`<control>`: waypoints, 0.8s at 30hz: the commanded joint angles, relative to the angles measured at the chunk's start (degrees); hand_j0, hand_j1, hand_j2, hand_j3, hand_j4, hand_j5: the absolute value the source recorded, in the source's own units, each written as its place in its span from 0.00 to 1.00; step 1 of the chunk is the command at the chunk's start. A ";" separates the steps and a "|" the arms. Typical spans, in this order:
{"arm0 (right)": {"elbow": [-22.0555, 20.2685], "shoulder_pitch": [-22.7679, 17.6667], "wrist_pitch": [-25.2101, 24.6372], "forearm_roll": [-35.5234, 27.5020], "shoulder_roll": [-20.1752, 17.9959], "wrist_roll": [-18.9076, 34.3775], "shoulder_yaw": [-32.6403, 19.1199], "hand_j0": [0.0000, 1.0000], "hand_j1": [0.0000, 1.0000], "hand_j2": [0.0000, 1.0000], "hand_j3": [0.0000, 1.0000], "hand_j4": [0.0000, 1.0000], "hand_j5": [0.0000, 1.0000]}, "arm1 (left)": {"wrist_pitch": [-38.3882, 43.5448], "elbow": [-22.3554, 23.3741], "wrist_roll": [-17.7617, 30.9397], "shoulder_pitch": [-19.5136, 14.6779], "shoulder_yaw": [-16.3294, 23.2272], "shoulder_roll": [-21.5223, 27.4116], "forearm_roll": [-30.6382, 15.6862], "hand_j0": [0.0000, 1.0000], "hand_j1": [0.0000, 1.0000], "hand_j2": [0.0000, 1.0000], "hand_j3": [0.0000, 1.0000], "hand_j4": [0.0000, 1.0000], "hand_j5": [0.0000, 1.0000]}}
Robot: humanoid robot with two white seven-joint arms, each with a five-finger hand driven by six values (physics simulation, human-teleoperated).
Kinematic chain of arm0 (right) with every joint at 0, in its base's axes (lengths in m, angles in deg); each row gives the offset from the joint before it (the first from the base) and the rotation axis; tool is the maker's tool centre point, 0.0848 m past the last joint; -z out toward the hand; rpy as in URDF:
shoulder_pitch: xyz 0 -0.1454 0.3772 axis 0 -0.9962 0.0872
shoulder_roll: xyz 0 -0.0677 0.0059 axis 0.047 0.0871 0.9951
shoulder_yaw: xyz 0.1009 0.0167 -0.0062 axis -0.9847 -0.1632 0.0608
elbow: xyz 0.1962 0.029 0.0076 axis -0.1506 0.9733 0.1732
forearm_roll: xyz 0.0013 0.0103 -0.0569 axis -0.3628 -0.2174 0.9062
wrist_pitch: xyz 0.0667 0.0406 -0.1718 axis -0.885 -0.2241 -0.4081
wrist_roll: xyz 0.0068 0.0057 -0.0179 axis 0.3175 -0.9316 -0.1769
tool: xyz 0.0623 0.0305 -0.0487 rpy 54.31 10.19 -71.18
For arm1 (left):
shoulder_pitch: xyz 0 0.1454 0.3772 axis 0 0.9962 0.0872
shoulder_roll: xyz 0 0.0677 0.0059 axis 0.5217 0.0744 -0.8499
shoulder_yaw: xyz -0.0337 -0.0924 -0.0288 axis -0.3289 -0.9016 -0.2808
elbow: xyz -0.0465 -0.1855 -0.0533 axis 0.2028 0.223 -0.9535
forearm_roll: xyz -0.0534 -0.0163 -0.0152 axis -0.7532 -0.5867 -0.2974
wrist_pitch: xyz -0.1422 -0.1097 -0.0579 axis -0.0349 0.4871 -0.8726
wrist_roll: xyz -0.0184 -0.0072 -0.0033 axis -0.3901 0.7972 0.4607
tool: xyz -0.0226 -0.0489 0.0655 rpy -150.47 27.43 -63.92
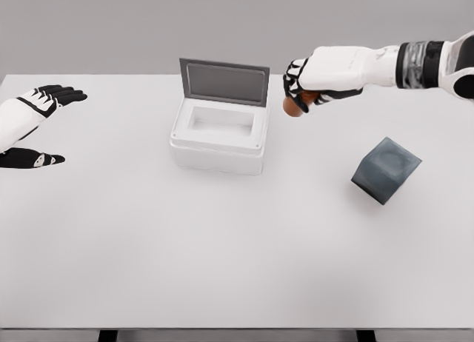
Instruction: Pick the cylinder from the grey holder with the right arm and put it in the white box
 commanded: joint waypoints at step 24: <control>5.74 3.69 -0.24 0.58 10.64 -0.12 5.00 0.26 0.26 0.26 0.26 0.26 0.26 | 0.07 -0.01 -0.03 -0.09 -0.01 0.06 -0.41 1.00 1.00 1.00 1.00 1.00 1.00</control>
